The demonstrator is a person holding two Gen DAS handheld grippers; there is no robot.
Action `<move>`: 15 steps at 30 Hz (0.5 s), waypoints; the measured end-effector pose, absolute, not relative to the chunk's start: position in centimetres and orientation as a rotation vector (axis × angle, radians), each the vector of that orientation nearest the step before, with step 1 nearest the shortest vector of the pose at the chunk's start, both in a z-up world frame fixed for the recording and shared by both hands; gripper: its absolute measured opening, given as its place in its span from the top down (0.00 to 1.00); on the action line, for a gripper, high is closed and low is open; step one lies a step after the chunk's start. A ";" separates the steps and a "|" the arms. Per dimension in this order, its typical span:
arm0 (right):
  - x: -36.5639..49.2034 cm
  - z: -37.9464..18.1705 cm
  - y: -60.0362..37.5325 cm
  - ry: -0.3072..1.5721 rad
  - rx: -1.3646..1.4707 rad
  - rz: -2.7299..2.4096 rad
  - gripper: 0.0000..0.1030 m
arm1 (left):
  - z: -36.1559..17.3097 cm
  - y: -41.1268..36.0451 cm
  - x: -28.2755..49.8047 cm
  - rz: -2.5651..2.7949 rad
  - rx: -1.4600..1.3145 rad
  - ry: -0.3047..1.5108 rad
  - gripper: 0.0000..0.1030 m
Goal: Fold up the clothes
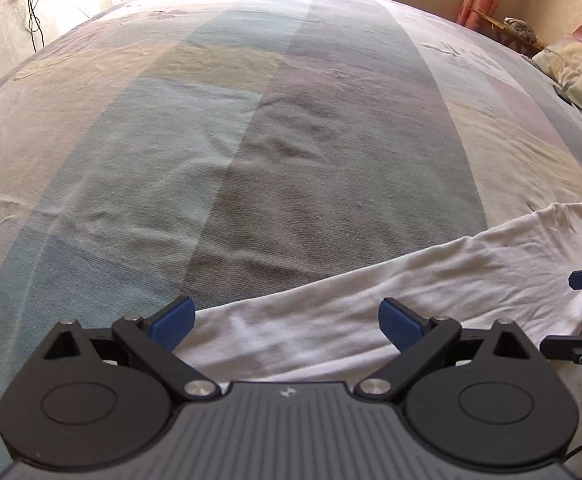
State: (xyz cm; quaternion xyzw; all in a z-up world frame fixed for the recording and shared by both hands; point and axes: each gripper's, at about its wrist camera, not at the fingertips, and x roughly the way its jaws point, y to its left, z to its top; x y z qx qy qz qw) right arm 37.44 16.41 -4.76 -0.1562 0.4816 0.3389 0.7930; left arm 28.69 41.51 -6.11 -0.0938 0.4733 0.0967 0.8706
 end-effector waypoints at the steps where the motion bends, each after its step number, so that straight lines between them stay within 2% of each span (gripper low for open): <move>1: 36.7 -4.4 16.5 1.043 -0.318 0.741 0.00 | -6.4 41.5 28.5 0.215 -0.197 1.007 0.05; 7: 33.5 -5.9 18.6 1.159 -0.233 0.792 0.00 | -7.4 40.8 27.2 0.295 -0.199 1.040 0.05; 11: 32.5 -4.5 19.8 1.146 -0.139 0.888 0.00 | -6.9 40.6 26.8 0.305 -0.207 1.024 0.05; 15: 33.5 -3.6 17.6 1.086 -0.181 0.721 0.00 | -6.7 40.2 26.6 0.313 -0.187 1.006 0.05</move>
